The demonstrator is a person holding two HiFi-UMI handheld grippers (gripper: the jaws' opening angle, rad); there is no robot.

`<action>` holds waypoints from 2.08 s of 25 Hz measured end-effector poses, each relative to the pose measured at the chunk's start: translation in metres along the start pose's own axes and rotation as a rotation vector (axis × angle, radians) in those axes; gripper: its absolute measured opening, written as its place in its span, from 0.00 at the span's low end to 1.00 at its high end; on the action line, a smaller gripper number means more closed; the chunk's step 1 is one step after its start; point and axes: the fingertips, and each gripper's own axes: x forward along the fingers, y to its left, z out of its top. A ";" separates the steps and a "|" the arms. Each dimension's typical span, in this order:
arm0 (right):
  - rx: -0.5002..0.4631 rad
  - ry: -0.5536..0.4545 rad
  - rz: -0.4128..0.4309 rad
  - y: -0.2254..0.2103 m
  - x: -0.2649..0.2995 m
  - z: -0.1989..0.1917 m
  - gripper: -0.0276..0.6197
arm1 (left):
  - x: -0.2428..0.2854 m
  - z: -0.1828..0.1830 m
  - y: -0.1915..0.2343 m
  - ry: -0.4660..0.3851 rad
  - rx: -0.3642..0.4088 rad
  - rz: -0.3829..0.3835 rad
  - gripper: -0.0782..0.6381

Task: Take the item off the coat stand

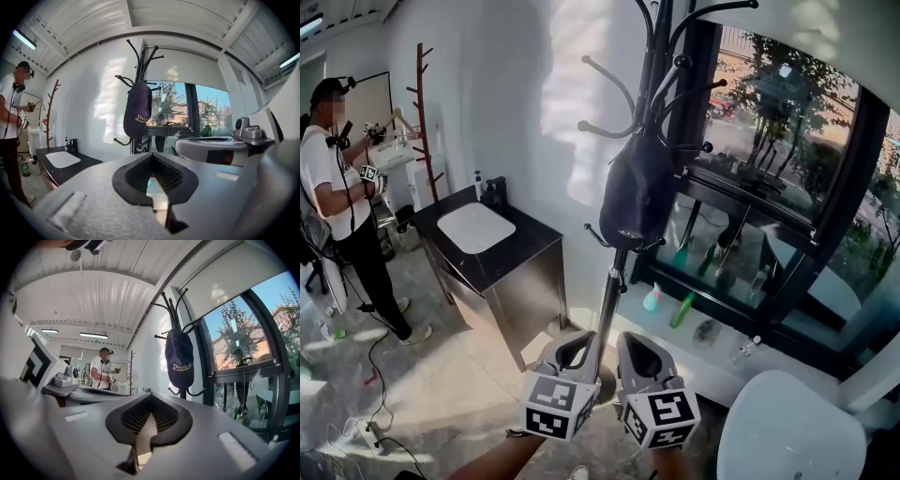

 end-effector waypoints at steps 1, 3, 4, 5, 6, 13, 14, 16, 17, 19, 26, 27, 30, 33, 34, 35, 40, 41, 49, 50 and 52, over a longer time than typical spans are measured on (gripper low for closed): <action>-0.002 -0.007 0.000 -0.004 0.004 0.004 0.04 | 0.004 0.002 0.001 -0.001 0.003 0.003 0.11; 0.000 -0.022 0.000 -0.011 0.013 0.013 0.04 | 0.011 0.004 0.002 0.001 0.003 0.009 0.11; 0.000 -0.029 0.002 -0.012 0.016 0.017 0.04 | 0.013 0.004 0.002 0.002 0.001 0.010 0.11; -0.003 -0.036 0.004 -0.013 0.019 0.020 0.04 | 0.015 0.004 0.002 0.003 0.001 0.011 0.11; -0.006 -0.045 0.006 -0.015 0.022 0.025 0.04 | 0.017 0.005 0.002 0.004 0.002 0.011 0.11; -0.052 -0.085 -0.003 -0.029 0.039 0.058 0.04 | 0.030 0.018 0.016 0.004 0.001 0.015 0.11; -0.063 -0.091 -0.008 -0.031 0.041 0.063 0.04 | 0.030 0.020 0.018 0.000 -0.002 0.016 0.11; -0.086 -0.103 -0.023 -0.036 0.044 0.073 0.04 | 0.033 0.024 0.021 -0.006 -0.008 0.009 0.11; -0.098 -0.109 -0.031 -0.039 0.047 0.077 0.04 | 0.035 0.025 0.023 -0.009 -0.010 0.003 0.11; -0.118 -0.120 -0.051 -0.044 0.051 0.086 0.04 | 0.040 0.026 0.027 -0.014 -0.012 -0.012 0.11; -0.132 -0.138 -0.122 -0.055 0.079 0.111 0.10 | 0.056 0.034 0.052 -0.023 0.000 -0.080 0.11; -0.136 -0.141 -0.136 -0.055 0.083 0.115 0.11 | 0.058 0.036 0.056 -0.024 -0.001 -0.091 0.11; -0.139 -0.152 -0.168 -0.056 0.094 0.128 0.15 | 0.062 0.043 0.069 -0.036 -0.007 -0.117 0.11; -0.123 -0.166 -0.212 -0.064 0.102 0.139 0.21 | 0.068 0.047 0.076 -0.042 -0.006 -0.152 0.11; -0.121 -0.169 -0.230 -0.069 0.104 0.143 0.23 | 0.069 0.048 0.077 -0.044 -0.005 -0.164 0.11; -0.122 -0.171 -0.247 -0.073 0.107 0.147 0.24 | 0.071 0.050 0.079 -0.048 -0.004 -0.173 0.11; -0.086 -0.166 -0.289 -0.089 0.121 0.162 0.27 | 0.074 0.052 0.092 -0.056 0.008 -0.209 0.11; -0.077 -0.164 -0.295 -0.092 0.124 0.165 0.27 | 0.074 0.052 0.094 -0.056 0.009 -0.214 0.11; -0.082 -0.154 -0.358 -0.099 0.145 0.175 0.27 | 0.073 0.053 0.114 -0.055 0.016 -0.244 0.11; -0.089 -0.157 -0.369 -0.100 0.147 0.177 0.25 | 0.074 0.051 0.116 -0.054 0.021 -0.248 0.11; -0.109 -0.159 -0.395 -0.102 0.149 0.178 0.13 | 0.075 0.049 0.119 -0.053 0.031 -0.256 0.11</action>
